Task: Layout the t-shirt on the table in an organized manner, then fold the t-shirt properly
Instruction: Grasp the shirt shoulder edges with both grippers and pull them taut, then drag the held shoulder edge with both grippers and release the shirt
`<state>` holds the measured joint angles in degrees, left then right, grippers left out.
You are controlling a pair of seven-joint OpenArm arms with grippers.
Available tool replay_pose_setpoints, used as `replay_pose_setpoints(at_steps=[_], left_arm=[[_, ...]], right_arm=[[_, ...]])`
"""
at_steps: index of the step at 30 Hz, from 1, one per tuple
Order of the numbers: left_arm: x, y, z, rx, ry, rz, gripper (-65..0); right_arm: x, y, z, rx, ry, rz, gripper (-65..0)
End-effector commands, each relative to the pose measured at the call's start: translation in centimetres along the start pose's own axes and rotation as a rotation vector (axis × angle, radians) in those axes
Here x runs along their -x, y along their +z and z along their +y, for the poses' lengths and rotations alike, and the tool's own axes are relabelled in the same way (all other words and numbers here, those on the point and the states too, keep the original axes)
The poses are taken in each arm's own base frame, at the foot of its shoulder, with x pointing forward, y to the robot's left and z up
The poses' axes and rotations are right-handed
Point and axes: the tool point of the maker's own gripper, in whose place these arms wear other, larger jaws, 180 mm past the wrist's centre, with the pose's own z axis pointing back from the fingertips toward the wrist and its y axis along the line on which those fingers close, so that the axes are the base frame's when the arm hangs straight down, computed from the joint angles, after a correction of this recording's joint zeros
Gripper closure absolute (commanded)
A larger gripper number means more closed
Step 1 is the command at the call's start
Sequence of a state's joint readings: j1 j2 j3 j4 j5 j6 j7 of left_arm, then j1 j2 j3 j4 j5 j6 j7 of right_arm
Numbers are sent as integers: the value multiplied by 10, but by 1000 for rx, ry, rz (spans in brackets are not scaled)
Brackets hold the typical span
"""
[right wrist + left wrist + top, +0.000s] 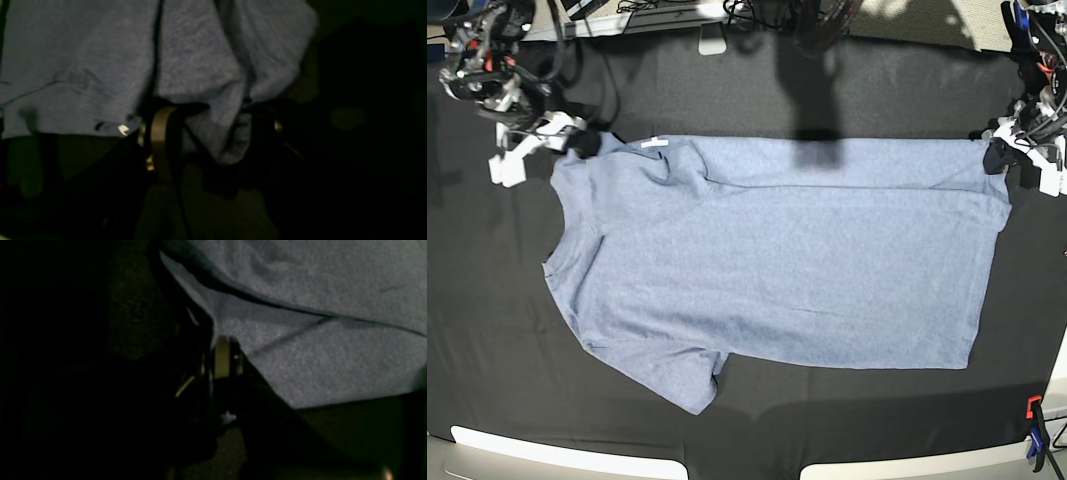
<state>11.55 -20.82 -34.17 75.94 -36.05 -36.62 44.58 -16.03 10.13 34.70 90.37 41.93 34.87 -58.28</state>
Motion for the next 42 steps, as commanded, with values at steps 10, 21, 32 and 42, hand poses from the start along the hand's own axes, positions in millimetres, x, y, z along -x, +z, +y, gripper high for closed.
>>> replay_pose_setpoints(at_steps=[10,21,32,42], left_arm=[[-11,6,4,-2,-23,-15,0],[0,28,13,39,-14,158,0],[28,67,-2,30,-130,221,0],[24,69,-7,34,-153,217,-146]], right_arm=[[-4,14,-22,91,17,-28,0],[35,84,-68,187,-49,27,0],[54,120,-75,256,-38,61,0],[51,125,-71,218,-10,85,-102]])
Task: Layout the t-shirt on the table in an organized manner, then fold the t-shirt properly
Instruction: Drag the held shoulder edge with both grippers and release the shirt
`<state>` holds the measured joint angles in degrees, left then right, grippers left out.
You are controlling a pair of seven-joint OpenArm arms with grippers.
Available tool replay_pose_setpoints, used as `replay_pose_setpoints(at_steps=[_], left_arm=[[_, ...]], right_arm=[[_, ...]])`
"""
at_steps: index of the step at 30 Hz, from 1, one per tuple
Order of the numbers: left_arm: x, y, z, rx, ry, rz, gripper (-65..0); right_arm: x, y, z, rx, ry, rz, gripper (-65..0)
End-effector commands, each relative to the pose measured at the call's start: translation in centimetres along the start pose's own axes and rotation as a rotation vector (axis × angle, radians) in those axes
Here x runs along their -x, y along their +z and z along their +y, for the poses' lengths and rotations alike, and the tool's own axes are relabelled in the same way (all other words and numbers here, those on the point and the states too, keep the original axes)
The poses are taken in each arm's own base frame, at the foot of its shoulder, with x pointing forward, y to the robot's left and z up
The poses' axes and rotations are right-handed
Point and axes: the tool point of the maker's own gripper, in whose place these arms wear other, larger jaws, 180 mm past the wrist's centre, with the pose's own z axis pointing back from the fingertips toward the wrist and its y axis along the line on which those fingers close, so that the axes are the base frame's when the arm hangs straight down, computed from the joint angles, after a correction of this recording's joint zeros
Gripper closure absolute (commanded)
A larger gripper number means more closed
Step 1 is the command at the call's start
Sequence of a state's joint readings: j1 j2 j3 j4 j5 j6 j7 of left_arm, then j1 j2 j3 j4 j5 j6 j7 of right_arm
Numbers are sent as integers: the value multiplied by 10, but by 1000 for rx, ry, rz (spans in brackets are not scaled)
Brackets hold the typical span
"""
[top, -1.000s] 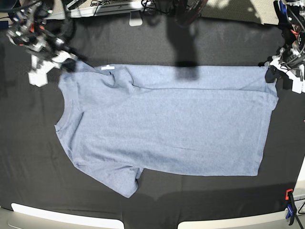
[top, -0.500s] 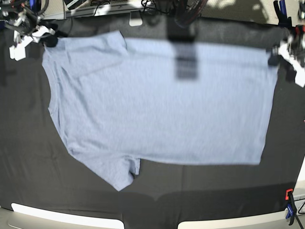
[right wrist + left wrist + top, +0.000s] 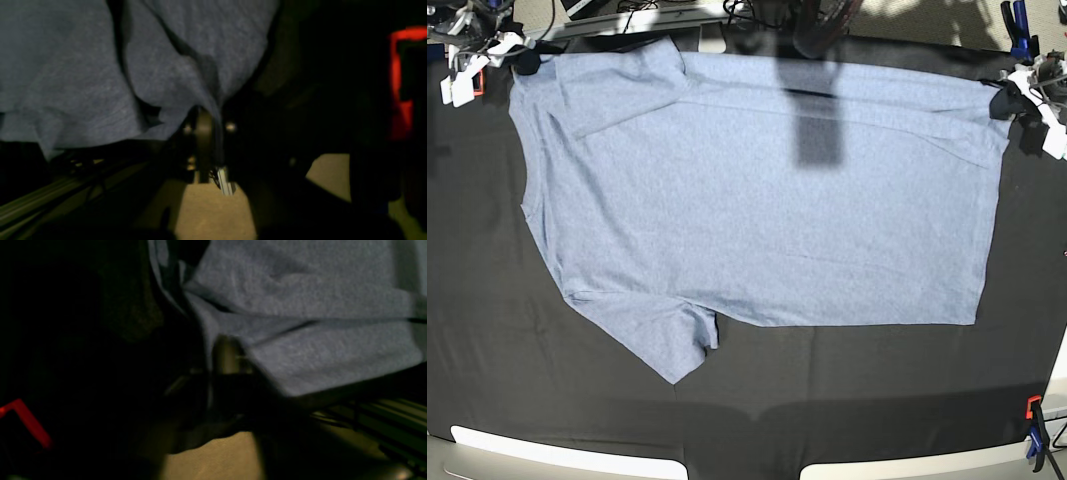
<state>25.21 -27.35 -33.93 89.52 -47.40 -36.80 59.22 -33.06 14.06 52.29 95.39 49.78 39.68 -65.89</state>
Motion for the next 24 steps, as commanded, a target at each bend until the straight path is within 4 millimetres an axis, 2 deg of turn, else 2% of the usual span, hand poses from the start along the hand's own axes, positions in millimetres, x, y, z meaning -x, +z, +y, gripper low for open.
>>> replay_pose_setpoints(at_steps=[1,2,3,8,11,15,19,21,24], left_arm=[[-11,7,4,-10,-26,-24,-213],[-11,7,4,-10,-25,-24,-259],[-11,7,4,-11,-26,-23,-273],[-4,9,10,-55,-64,36,-273],[-11,11,14,-96,-82,24,-273],[-43,17,15,-155,-102,-104,-273],[-80,20,21,-205,-124,-230,-273],[-100,22,24,-225,-128,-296,-272],[-124,18,29,-217,-101,-361,-253]], right_arm=[[-17,9,-2,-4,31,-47,-143],[-21,10,-1,-14,34,-59,-170],[-25,12,-1,-21,39,-68,-180],[-39,17,-3,-24,69,-84,-180],[-47,21,-7,-13,95,-86,-180],[-65,25,-11,0,133,-114,-180],[-100,23,-12,26,172,-198,-180],[-121,21,-8,27,189,-255,-180],[-145,12,9,-14,227,-301,-180]])
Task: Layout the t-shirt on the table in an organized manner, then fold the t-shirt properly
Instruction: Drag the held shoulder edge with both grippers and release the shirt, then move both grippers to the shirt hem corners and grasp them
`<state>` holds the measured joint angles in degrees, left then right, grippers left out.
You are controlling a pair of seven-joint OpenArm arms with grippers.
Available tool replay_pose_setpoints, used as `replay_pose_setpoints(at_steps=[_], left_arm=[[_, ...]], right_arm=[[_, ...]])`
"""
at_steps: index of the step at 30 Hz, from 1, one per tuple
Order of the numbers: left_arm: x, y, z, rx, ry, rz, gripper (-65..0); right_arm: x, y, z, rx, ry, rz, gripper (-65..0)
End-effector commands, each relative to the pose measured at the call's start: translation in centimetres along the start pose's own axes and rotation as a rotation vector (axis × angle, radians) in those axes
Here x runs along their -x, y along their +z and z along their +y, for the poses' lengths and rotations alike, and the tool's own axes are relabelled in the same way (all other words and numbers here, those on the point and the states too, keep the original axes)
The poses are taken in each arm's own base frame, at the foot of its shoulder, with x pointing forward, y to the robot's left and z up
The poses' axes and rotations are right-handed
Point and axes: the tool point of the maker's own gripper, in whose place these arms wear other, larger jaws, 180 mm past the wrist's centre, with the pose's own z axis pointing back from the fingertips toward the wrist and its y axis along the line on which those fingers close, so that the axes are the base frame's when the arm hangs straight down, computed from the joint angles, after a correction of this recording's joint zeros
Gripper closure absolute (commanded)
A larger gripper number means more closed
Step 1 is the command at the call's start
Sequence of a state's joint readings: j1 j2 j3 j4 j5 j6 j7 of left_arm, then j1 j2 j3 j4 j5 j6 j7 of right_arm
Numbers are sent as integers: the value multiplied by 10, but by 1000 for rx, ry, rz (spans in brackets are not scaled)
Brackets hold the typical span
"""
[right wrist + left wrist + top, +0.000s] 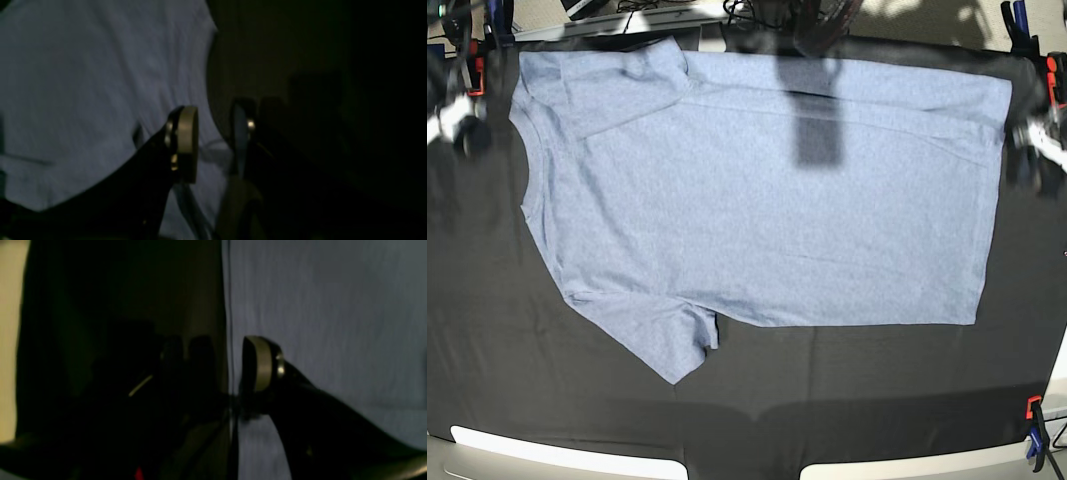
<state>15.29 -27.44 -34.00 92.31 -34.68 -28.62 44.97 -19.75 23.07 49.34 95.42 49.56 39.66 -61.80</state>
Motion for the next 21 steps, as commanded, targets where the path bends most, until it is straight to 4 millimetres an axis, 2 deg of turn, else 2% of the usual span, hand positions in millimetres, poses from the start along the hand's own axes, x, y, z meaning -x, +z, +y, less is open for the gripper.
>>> replay_pose_setpoints(at_steps=[1,5,12,13,17,21], left_arm=[[-21,-2,6,-1,1,-61,-251],[-42,-32,16,17,88,-116,-251],[-81,-97,8,72,106,-168,-251],[-84,-106,8,69,102,-169,-251],[-98,-140,11,56,125,-200,-252],[-111,-165,16,42,181,-217,-252]], right_arm=[[-21,-1,4,-13,52,-46,-180],[-42,-34,25,-37,196,-16,-180],[-78,-82,69,-67,392,-3,-180],[-81,-87,74,-77,404,-3,-183],[-88,-100,84,-113,406,0,-268],[-95,-101,90,-142,393,-25,-276]])
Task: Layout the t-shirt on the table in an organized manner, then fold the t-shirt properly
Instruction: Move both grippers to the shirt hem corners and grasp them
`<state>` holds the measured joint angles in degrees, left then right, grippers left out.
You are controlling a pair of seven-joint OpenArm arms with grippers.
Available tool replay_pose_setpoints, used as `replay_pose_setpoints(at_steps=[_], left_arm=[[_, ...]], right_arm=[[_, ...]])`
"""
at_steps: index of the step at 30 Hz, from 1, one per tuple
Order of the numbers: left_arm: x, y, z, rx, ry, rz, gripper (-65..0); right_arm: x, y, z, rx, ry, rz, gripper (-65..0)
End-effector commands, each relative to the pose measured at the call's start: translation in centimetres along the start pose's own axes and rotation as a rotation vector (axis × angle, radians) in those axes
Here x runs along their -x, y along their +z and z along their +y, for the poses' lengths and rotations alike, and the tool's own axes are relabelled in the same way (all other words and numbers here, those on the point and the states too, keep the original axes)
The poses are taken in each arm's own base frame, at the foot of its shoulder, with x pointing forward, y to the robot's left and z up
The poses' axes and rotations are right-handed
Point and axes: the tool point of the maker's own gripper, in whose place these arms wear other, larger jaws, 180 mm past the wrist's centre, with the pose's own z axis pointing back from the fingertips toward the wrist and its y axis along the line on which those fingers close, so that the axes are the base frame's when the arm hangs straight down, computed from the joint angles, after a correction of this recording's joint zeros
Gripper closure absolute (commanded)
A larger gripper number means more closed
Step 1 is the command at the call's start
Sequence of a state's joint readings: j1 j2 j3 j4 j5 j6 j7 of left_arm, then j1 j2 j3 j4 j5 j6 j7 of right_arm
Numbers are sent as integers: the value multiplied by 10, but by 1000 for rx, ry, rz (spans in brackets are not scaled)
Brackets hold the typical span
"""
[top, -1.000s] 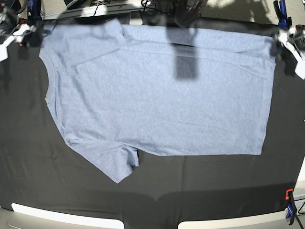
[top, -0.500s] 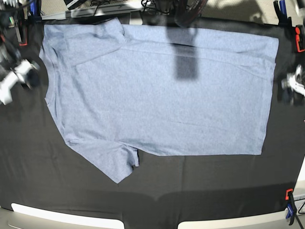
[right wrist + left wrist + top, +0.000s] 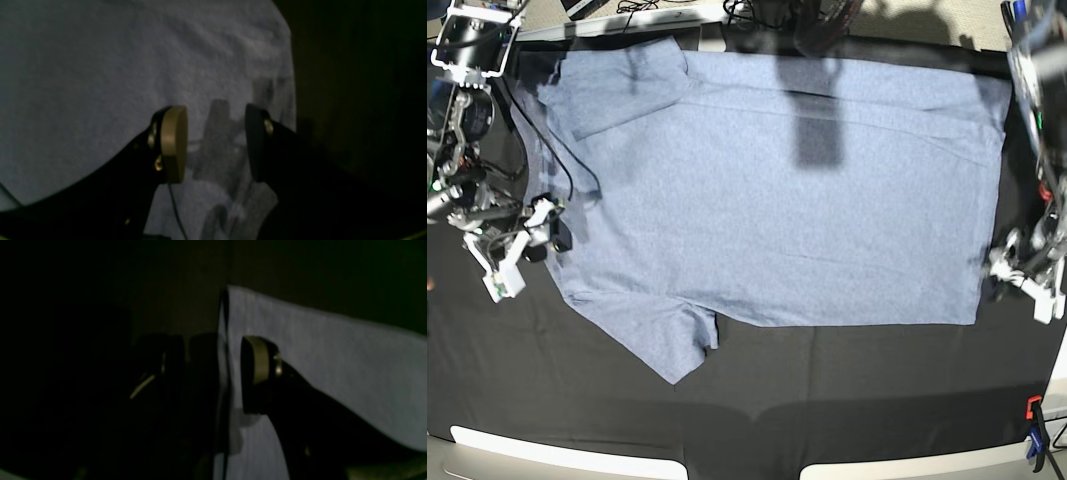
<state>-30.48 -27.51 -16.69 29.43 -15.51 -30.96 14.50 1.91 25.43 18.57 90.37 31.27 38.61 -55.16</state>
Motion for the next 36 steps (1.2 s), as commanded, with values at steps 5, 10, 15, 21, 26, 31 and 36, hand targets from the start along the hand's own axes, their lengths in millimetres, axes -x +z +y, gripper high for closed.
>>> replay_pose_setpoints(at_steps=[5,10,15,21,26,31,36], left_arm=[[-56,-14,-1,-4,31,-139,-252],[-54,-23,-12,5,-11,-139,-252],[-38,-29,-21,10,-77,-108,-252],[-21,-34,-15,-54,-136,-45,-252],[-1,-37,-19,-57,-238,31,-252],[20,-43,-38,-13,-303,87,-249],[29,-44,-41,-11,-289,132,-50]], right_arm=[[-19,7,-7,15,17,-55,-276],[-19,7,-7,15,17,-54,-276],[-19,7,-7,15,18,-55,-276],[-19,7,-7,15,18,-54,-276],[-19,7,-7,15,17,-55,-276],[-22,7,-5,0,9,-71,-276],[-33,8,-6,4,13,-105,-276]])
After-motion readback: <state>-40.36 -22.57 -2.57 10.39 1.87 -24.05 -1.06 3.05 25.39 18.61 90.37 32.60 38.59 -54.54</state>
